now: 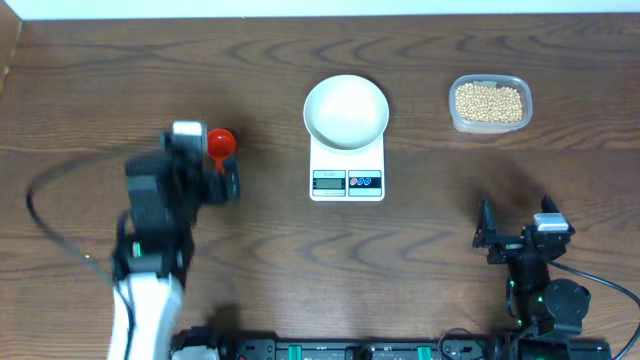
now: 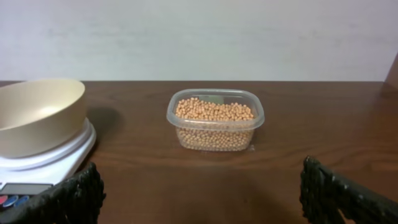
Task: Scoop item into bowl and weigh 50g on scale
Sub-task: 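Reach the left gripper to the red scoop handle and grasp it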
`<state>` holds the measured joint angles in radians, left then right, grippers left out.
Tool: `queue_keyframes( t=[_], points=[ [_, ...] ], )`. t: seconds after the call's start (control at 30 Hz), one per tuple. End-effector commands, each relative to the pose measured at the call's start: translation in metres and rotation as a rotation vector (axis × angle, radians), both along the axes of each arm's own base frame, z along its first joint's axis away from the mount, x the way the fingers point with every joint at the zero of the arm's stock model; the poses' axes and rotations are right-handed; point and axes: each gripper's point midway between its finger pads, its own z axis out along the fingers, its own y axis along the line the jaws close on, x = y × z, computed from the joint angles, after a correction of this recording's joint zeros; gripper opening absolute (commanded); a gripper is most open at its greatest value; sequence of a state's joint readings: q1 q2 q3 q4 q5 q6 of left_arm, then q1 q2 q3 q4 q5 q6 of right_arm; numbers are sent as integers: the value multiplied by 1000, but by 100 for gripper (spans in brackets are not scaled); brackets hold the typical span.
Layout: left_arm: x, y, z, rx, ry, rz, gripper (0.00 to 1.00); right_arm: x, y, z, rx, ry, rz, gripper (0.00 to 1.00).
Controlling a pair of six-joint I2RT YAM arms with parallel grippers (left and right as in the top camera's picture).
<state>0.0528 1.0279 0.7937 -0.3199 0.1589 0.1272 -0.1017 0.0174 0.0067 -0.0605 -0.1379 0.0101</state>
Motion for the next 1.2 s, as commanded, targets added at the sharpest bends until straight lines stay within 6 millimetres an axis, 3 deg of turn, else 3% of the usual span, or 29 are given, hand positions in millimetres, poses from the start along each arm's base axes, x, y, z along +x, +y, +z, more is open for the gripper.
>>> queue_keyframes(
  t=[0.0,0.13,0.23,0.33,0.5,0.77,0.83,0.9,1.0,1.17],
  points=[
    [41,8,23,-45,90,12,98,0,-1,0,-5,-3,-2,99],
    [76,17,20,-169,214,-20,98,0,-1,0,-5,-3,-2,99],
    [97,27,0,-248,278,-27,98,0,-1,0,-5,-3,-2,99],
    [105,31,-23,-267,319,-21,98,0,-1,0,-5,-3,-2,99],
    [100,31,-56,-297,420,9,98,0,-1,0,-5,-3,-2,99],
    [93,66,-127,-154,602,158,98,0,-1,0,-5,-3,-2,99],
    [91,66,-140,-156,632,159,94,0,-1,0,-5,-3,-2,99],
    [88,65,-159,-166,680,162,80,0,-1,0,-5,-3,-2,99],
    [85,64,-180,-179,726,173,69,0,-1,0,-5,-3,-2,99],
    [88,65,-200,-181,742,175,60,0,-1,0,-5,-3,-2,99]
  ],
)
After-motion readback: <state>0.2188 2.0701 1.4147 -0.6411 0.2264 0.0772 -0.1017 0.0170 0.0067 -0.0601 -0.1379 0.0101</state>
